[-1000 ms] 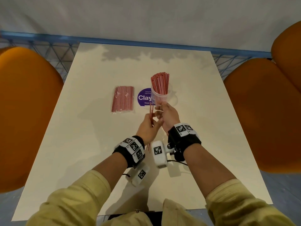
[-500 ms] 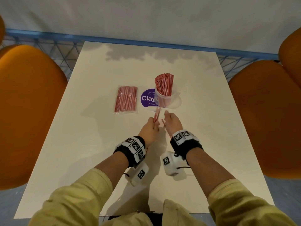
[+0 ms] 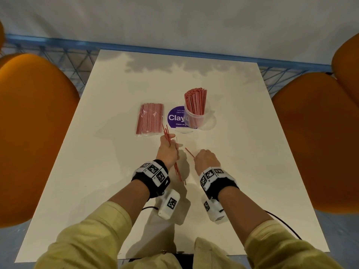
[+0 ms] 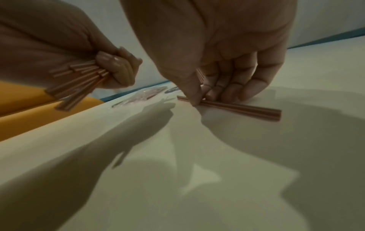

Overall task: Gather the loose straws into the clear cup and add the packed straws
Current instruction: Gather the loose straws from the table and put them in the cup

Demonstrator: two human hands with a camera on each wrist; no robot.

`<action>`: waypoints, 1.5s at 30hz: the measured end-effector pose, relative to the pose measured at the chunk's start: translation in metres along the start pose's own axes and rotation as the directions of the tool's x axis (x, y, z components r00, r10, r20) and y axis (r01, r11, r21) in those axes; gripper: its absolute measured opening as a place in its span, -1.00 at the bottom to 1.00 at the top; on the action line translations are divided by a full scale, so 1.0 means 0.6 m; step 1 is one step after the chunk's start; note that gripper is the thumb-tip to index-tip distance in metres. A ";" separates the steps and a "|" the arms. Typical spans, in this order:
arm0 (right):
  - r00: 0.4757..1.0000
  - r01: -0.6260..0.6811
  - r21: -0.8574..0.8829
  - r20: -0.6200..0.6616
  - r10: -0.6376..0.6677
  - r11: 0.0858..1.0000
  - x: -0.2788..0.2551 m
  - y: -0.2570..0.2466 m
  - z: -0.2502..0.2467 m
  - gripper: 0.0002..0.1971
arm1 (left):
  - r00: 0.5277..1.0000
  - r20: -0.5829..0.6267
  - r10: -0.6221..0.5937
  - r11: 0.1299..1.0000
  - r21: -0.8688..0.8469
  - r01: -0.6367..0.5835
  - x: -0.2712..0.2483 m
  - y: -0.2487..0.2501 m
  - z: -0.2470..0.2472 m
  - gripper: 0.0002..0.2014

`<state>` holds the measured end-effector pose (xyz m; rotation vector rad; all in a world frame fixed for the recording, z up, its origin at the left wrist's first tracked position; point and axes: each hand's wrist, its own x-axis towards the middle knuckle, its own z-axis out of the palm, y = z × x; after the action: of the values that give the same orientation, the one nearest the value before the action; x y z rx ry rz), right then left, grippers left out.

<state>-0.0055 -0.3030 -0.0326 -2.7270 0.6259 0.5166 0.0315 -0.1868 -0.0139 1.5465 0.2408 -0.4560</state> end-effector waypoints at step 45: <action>0.889 0.457 0.608 -0.332 -0.314 0.649 0.036 -0.092 -0.124 -0.81 | 0.903 0.001 0.429 0.890 0.173 -0.423 0.083 0.145 0.005 -0.92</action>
<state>0.0592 -0.2897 0.0359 -2.1041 0.1778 -0.1005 0.1129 -0.1997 0.0431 1.7177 -0.1163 -0.0993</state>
